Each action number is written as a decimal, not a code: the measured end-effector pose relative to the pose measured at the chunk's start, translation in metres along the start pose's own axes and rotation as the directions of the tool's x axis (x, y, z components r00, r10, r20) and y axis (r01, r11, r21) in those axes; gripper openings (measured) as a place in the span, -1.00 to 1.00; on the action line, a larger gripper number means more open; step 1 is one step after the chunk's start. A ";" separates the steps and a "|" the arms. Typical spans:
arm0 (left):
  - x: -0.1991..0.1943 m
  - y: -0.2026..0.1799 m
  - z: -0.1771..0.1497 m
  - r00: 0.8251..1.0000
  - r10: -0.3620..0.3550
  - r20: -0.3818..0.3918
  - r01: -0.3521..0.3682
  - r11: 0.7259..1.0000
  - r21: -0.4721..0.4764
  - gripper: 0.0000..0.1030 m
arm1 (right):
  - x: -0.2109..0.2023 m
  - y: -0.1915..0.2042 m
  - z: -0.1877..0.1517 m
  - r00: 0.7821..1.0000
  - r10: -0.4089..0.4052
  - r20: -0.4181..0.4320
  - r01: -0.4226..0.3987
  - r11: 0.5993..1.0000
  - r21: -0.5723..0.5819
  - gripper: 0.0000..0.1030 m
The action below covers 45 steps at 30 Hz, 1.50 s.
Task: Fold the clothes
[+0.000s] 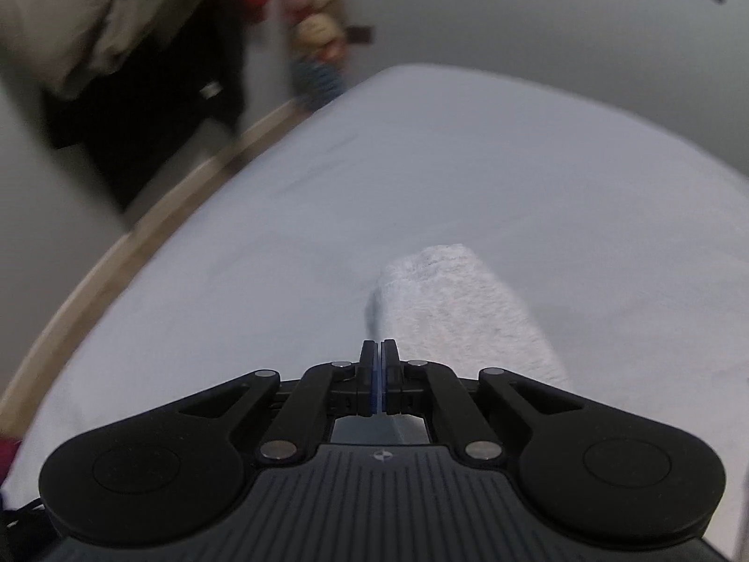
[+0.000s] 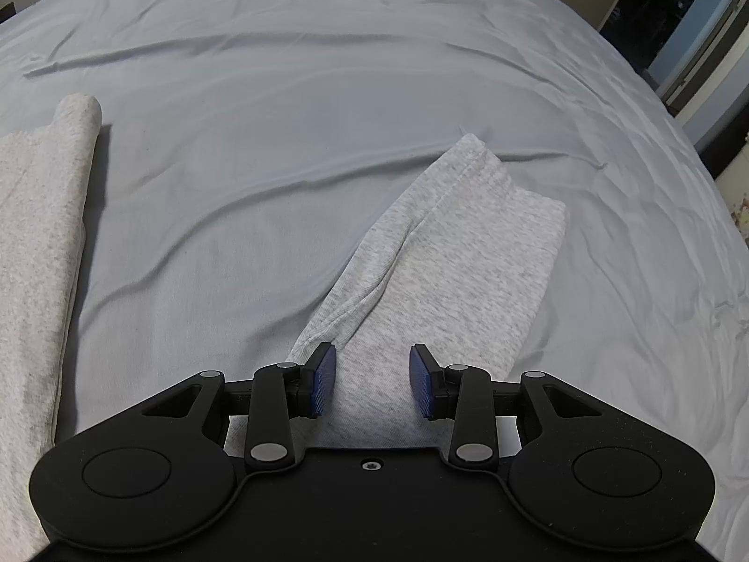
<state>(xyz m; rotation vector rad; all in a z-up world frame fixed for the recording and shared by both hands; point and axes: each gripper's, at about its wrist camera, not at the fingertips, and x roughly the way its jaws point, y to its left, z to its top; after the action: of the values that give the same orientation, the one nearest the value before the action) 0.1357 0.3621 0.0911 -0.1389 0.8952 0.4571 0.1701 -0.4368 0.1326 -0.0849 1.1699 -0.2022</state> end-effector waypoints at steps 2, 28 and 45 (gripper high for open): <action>0.007 0.004 -0.001 0.997 0.062 -0.055 -0.061 0.998 0.023 -0.99 | 0.000 0.001 0.001 1.000 -0.003 -0.003 0.003 1.000 -0.002 -0.34; -0.002 -0.018 -0.016 0.990 -0.013 -0.139 0.035 0.987 0.157 -0.90 | -0.021 0.006 -0.014 0.993 -0.112 0.043 0.113 0.994 -0.012 -0.34; -0.034 0.003 -0.087 0.882 -0.405 -0.240 0.309 0.883 -0.354 -0.69 | -0.068 -0.015 -0.049 0.989 0.127 -0.075 -0.113 0.979 0.172 -0.33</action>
<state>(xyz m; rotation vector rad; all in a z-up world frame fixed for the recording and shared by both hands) 0.0535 0.3268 0.0629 -0.6707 1.0728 0.2204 0.0979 -0.4362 0.1774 0.1432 1.2345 -0.1981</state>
